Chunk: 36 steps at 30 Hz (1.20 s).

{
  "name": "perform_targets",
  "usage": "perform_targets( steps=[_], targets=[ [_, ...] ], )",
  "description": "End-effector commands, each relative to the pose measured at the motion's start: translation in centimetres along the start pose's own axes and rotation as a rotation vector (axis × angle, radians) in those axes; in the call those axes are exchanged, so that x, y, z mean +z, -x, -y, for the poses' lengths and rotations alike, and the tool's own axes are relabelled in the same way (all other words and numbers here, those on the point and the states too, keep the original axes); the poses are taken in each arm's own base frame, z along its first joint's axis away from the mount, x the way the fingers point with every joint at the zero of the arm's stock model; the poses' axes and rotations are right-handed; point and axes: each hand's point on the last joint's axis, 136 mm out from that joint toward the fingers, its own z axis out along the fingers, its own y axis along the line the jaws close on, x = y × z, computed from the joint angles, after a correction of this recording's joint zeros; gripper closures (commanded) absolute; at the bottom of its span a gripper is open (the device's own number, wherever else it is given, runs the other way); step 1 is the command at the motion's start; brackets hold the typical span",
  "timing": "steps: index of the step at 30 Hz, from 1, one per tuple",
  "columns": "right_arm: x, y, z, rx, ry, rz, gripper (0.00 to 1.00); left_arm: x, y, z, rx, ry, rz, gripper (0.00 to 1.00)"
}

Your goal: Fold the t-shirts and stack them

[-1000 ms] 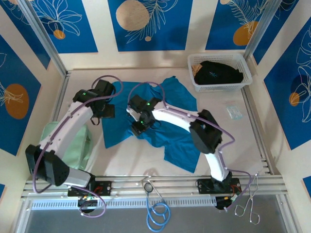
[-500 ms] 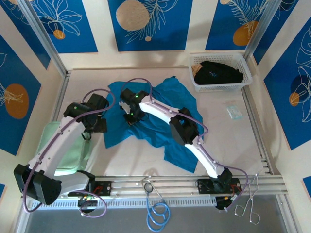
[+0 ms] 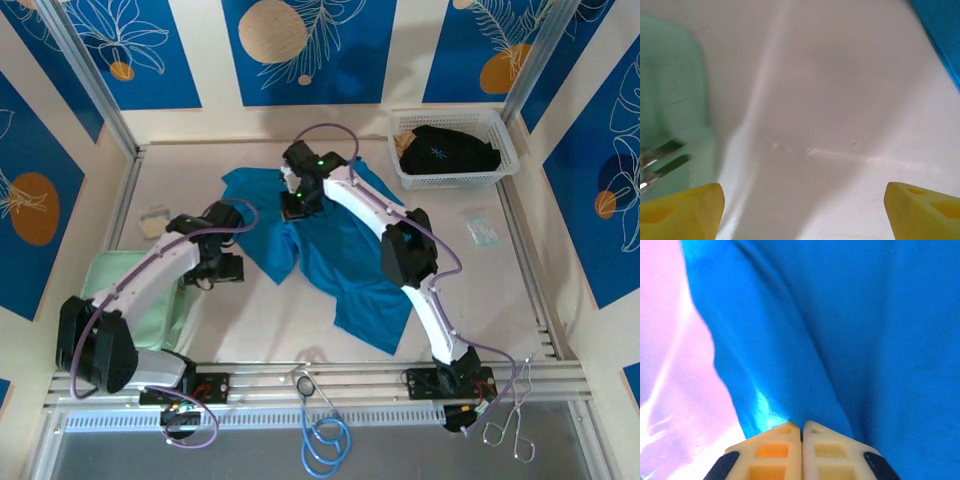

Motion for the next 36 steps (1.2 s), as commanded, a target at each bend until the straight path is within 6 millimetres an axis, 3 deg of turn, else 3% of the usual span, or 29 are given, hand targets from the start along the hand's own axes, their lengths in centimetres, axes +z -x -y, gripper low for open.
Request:
perform_targets(
  steps=[1,5,11,28,32,36],
  targets=[
    [1.4,-1.9,1.0,0.091,-0.001,-0.078,0.79,1.6,1.2,3.9,-0.002,-0.094,0.001,0.18],
    [0.5,-2.4,1.5,0.088,-0.031,-0.071,0.63,3.8,1.0,7.1,0.034,-0.101,-0.035,0.21],
    [-2.5,-3.8,2.0,0.078,-0.077,-0.027,0.61,4.6,0.7,11.2,0.033,-0.152,0.0,0.22],
    [-8.5,-10.8,5.0,0.153,-0.094,0.055,0.71,9.4,2.8,14.1,0.006,-0.118,0.007,0.29],
    [-9.5,-12.5,5.6,0.169,-0.093,0.064,0.76,10.4,2.7,13.9,0.019,-0.079,-0.012,0.41],
    [-10.4,-14.2,5.7,0.187,-0.073,0.073,0.81,10.6,2.4,12.6,0.032,-0.021,-0.009,0.68]
  ],
)
